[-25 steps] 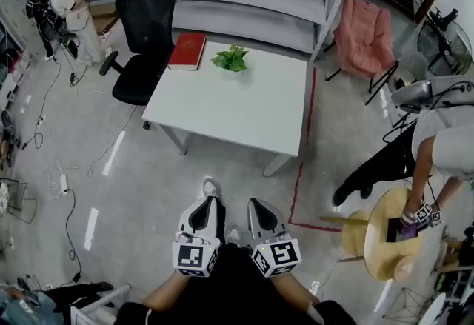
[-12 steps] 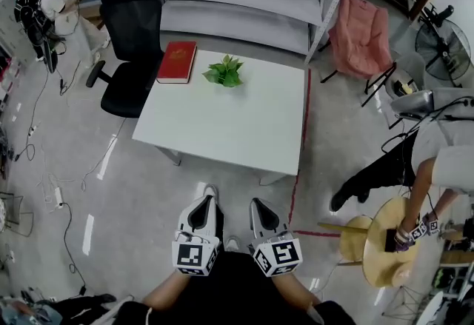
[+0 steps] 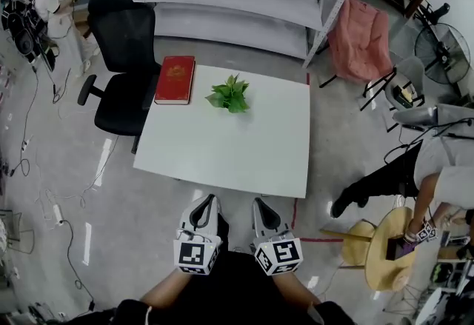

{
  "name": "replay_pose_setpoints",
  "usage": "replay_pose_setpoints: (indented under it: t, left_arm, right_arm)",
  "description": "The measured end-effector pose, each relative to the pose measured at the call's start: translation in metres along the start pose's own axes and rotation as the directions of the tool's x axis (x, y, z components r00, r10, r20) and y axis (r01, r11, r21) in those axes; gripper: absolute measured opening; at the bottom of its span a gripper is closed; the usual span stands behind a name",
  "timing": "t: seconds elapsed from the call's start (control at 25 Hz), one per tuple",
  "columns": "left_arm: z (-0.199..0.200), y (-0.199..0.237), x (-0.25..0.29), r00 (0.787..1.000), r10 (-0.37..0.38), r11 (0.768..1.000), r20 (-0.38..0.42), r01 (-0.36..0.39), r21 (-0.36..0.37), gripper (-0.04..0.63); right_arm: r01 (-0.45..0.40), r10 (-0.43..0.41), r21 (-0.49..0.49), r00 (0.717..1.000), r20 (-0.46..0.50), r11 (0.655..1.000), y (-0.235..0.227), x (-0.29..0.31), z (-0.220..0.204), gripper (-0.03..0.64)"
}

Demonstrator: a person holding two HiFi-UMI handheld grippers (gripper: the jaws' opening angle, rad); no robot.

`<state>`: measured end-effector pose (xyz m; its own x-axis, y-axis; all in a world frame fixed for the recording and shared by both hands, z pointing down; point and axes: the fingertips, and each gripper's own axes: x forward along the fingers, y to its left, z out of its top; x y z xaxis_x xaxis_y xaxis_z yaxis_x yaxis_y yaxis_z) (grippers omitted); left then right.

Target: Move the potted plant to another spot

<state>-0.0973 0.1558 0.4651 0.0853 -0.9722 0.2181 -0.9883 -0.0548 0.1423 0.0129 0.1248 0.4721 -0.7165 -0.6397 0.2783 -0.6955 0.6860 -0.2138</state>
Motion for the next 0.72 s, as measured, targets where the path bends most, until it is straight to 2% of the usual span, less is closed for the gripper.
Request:
replay_pose_setpoints:
  t: [0.36,0.56,0.72]
  left_arm:
    - [0.024,0.068,0.064,0.998,-0.068,0.998,-0.014,0.068,-0.016,0.018]
    - [0.034,0.09,0.084,0.994,-0.108,0.994,-0.012,0.108,0.0,0.018]
    - [0.036,0.099,0.093,0.992,-0.121,0.992,-0.017,0.121,-0.031,0.018]
  right_arm:
    - [0.073,-0.073,-0.004,0.997,-0.012,0.997,-0.002,0.086,0.031,0.011]
    - [0.111,-0.111,-0.002,0.994,-0.015,0.994,-0.005,0.118,0.043,0.011]
    - [0.12,-0.12,-0.015,0.992,-0.027,0.993,-0.009,0.137,0.05,0.011]
